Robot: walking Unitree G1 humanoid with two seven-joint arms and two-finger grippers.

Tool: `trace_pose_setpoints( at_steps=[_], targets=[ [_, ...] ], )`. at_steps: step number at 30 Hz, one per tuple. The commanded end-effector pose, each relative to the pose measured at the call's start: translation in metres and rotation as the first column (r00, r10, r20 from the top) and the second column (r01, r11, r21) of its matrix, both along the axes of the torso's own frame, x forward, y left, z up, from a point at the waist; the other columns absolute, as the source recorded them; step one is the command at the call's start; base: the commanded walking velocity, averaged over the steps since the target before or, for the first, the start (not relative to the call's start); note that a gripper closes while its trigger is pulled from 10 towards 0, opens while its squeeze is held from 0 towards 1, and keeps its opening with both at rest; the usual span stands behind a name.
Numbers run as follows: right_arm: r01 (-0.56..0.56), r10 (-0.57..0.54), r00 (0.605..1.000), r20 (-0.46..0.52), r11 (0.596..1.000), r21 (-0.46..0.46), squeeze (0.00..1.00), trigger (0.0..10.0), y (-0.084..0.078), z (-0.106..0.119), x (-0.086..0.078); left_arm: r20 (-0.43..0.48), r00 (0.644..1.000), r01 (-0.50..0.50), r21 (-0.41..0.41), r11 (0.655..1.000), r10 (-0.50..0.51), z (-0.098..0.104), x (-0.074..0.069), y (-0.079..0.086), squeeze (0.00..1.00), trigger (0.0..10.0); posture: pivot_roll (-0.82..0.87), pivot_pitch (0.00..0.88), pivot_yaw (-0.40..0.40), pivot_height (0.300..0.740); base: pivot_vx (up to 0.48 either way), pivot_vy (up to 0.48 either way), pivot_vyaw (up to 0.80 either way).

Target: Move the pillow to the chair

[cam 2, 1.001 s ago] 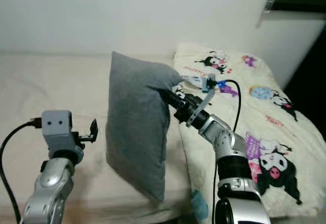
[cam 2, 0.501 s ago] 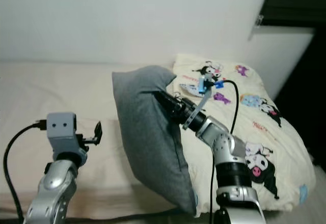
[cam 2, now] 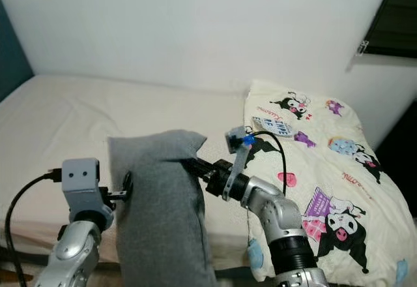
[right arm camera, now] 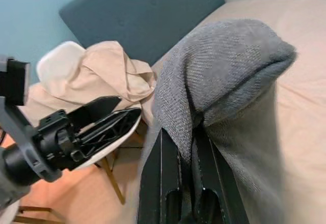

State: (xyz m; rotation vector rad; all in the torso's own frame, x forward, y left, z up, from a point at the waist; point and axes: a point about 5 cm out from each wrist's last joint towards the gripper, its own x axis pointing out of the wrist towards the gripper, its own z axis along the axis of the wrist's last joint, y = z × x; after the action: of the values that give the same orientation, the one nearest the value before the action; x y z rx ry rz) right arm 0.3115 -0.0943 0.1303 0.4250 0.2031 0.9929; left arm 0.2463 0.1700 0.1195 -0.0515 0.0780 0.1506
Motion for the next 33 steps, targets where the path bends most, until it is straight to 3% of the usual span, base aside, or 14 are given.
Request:
trace_pose_setpoints(
  at_steps=[1,6,33],
  targets=[
    [-0.001,0.000,0.996,0.086,1.000,0.020,0.00,10.0,0.002,0.014,0.002,-0.032,0.999,-0.004,-0.022,1.000,0.003,-0.007,0.001,0.001,0.00,10.0,-0.01,0.000,-0.087,0.740,0.000,0.000,0.79],
    [0.000,-0.002,0.995,0.104,1.000,0.021,0.00,10.0,0.004,0.012,0.000,-0.030,1.000,0.004,-0.096,0.995,-0.007,-0.012,0.008,0.005,0.00,10.0,-0.01,0.000,-0.085,0.740,0.000,0.000,0.79],
    [-0.004,-0.001,0.991,0.137,0.999,0.038,0.00,10.0,0.005,0.011,-0.002,-0.003,0.999,0.038,-0.089,0.995,-0.038,-0.013,0.013,0.003,0.00,10.0,-0.01,0.000,-0.085,0.740,0.000,0.000,0.79]
  ],
)
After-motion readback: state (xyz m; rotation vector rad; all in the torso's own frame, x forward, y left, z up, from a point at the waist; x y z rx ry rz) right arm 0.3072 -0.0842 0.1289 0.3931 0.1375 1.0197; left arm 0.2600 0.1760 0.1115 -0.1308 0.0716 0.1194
